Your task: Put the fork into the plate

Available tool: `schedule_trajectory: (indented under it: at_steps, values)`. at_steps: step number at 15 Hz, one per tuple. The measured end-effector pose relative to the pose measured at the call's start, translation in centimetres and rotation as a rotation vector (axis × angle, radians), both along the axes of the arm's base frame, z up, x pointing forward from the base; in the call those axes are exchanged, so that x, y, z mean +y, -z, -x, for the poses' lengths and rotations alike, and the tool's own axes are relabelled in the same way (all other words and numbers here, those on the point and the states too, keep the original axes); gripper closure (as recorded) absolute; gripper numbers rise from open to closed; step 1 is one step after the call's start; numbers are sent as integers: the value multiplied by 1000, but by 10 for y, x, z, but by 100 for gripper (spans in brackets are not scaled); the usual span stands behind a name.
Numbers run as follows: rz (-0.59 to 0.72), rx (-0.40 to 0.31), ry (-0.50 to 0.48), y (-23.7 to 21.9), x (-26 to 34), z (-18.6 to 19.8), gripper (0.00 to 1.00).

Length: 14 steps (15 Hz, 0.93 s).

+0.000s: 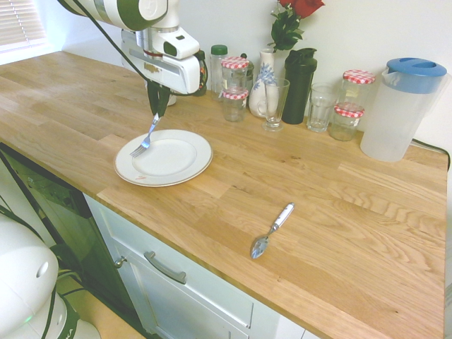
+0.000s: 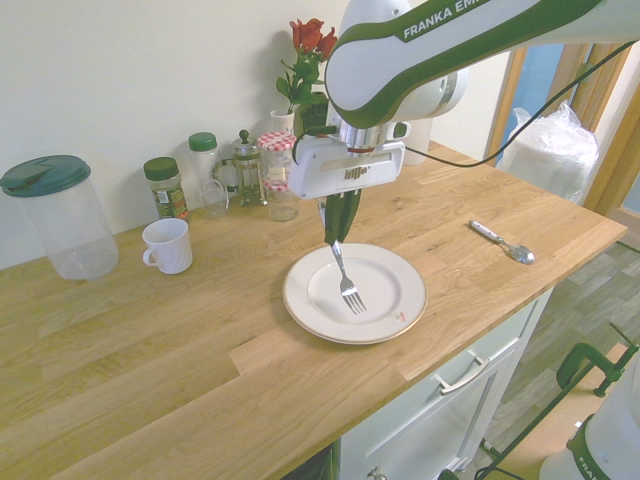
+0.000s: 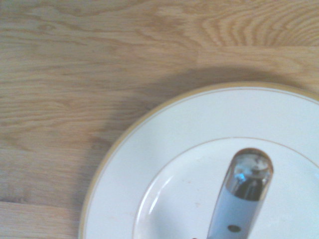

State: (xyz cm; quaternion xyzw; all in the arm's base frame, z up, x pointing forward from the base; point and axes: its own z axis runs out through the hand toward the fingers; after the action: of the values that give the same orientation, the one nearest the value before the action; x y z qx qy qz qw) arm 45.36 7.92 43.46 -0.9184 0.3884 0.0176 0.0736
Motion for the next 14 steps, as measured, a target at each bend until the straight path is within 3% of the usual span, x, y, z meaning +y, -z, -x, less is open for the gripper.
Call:
schedule_trajectory:
  at_steps: [14]
  values:
    - [14,84,-2,41,0,-16,100]
